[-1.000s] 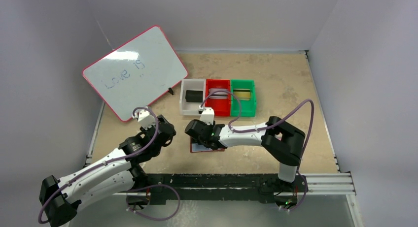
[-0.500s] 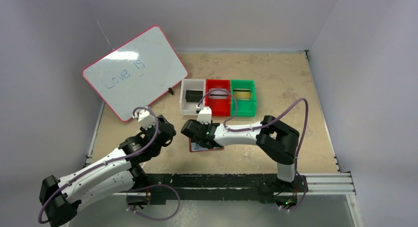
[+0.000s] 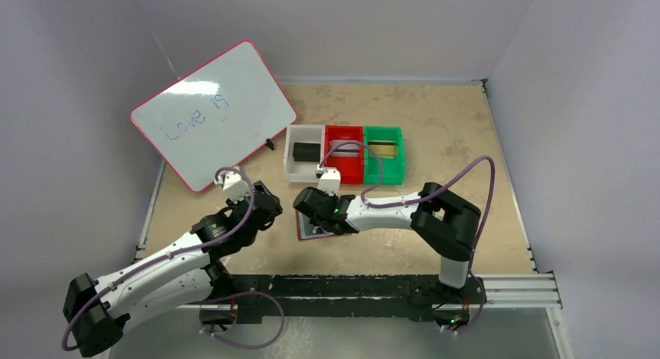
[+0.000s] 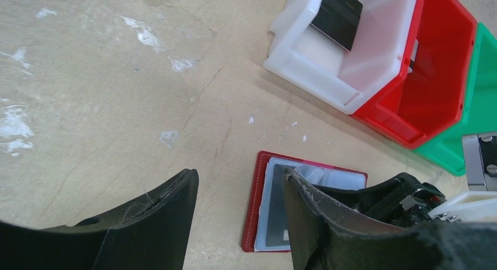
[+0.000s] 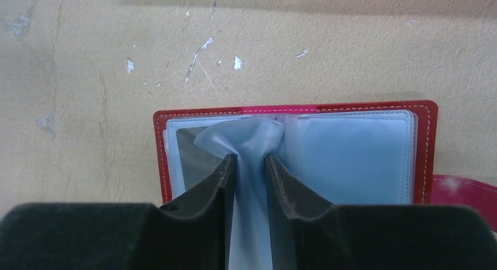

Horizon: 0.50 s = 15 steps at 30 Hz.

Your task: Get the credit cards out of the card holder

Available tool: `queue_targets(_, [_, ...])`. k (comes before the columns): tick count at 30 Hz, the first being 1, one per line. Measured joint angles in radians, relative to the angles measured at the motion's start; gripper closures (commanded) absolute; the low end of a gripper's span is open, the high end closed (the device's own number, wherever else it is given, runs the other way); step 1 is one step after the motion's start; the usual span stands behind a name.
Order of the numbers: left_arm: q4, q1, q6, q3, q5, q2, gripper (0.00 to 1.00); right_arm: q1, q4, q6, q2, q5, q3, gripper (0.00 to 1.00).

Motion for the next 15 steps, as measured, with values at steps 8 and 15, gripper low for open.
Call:
queue_targets(8, [0.156,0.0,0.073,-0.002,0.142,0.091,0.45,-0.093,0.254,-0.013,-0.111,-0.19,-0.2,0.73])
queue_targets(15, [0.353,0.0,0.109,-0.006,0.312,0.246,0.44,-0.168,0.46,0.012,-0.156,-0.356,-0.336,0.7])
